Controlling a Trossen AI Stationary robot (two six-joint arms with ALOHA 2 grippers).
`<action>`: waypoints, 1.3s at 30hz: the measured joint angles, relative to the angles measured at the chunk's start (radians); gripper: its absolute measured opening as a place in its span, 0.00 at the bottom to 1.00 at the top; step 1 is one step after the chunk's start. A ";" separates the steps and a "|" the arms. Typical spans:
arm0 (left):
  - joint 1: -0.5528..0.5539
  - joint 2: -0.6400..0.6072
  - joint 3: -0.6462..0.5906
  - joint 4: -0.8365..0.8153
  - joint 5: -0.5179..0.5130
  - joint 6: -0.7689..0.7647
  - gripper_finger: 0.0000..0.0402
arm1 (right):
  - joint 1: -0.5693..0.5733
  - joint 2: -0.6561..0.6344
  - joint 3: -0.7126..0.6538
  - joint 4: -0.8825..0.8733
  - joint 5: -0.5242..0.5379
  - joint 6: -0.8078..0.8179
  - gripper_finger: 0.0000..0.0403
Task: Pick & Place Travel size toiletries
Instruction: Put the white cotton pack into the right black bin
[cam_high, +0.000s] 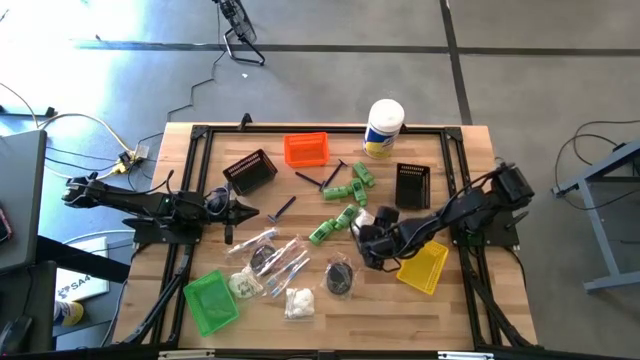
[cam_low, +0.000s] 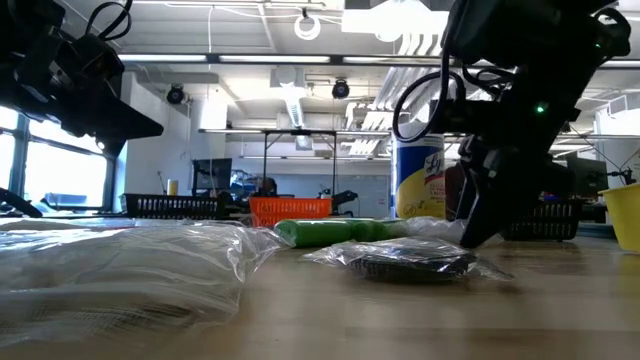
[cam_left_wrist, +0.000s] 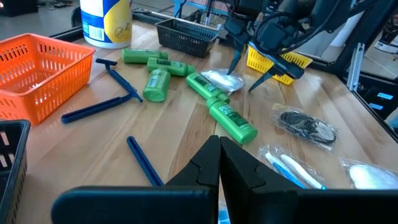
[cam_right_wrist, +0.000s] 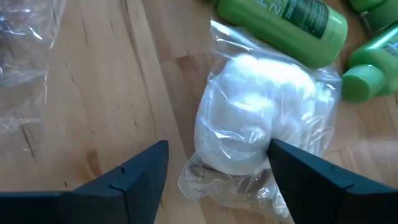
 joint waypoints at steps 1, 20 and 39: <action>0.000 0.000 0.000 0.000 0.000 0.000 0.01 | 0.000 0.005 0.000 0.001 0.003 0.004 0.64; 0.000 0.000 0.000 -0.002 0.000 0.000 0.01 | -0.001 0.014 0.000 0.019 0.007 0.050 0.26; 0.000 0.000 0.000 -0.002 0.000 0.000 0.01 | 0.000 0.014 0.000 0.033 -0.010 0.052 0.01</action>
